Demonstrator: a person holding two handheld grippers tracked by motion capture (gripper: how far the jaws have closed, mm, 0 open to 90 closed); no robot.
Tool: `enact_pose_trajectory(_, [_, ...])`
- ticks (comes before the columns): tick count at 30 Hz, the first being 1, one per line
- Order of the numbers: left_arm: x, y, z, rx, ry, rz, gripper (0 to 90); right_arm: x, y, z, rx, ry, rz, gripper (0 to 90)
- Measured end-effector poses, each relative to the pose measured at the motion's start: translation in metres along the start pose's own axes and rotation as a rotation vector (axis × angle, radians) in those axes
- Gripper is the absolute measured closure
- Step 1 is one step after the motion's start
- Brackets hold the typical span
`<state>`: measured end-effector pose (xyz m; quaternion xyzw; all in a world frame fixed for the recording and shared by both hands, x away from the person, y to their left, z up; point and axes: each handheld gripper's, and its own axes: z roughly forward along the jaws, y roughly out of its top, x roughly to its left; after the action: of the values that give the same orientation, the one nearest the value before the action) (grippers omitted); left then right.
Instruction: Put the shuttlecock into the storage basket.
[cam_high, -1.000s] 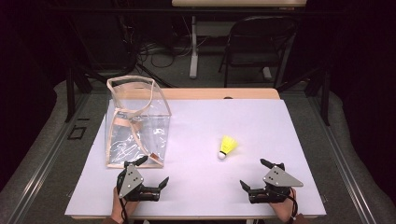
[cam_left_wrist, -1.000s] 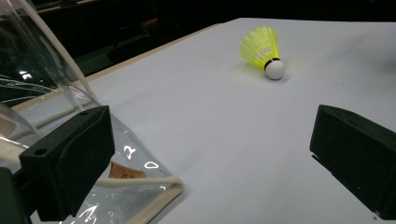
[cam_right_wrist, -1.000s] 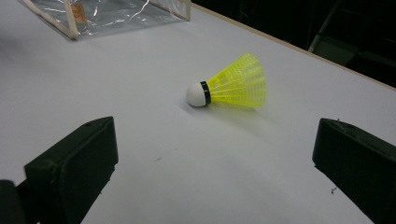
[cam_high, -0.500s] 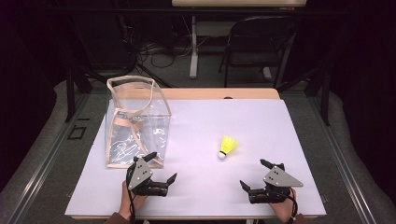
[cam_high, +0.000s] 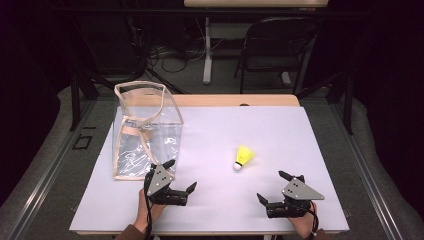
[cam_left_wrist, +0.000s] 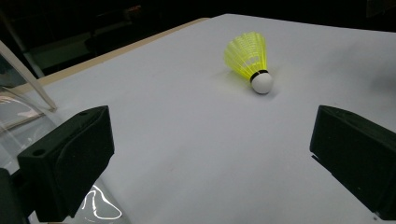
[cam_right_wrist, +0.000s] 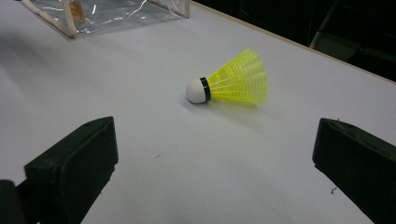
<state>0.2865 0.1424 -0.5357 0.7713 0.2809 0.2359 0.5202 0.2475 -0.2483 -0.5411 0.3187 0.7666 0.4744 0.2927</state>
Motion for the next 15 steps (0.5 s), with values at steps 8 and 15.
enact_pose_trajectory(8, [-0.003,0.005,0.011,0.023,-0.006,-0.013,0.0,0.0,0.0,0.0,-0.002,0.001,0.0,0.0])
enact_pose_trajectory(15, [-0.007,0.01,0.02,0.034,-0.005,-0.009,0.0,0.0,0.0,-0.001,-0.006,0.001,-0.002,0.0])
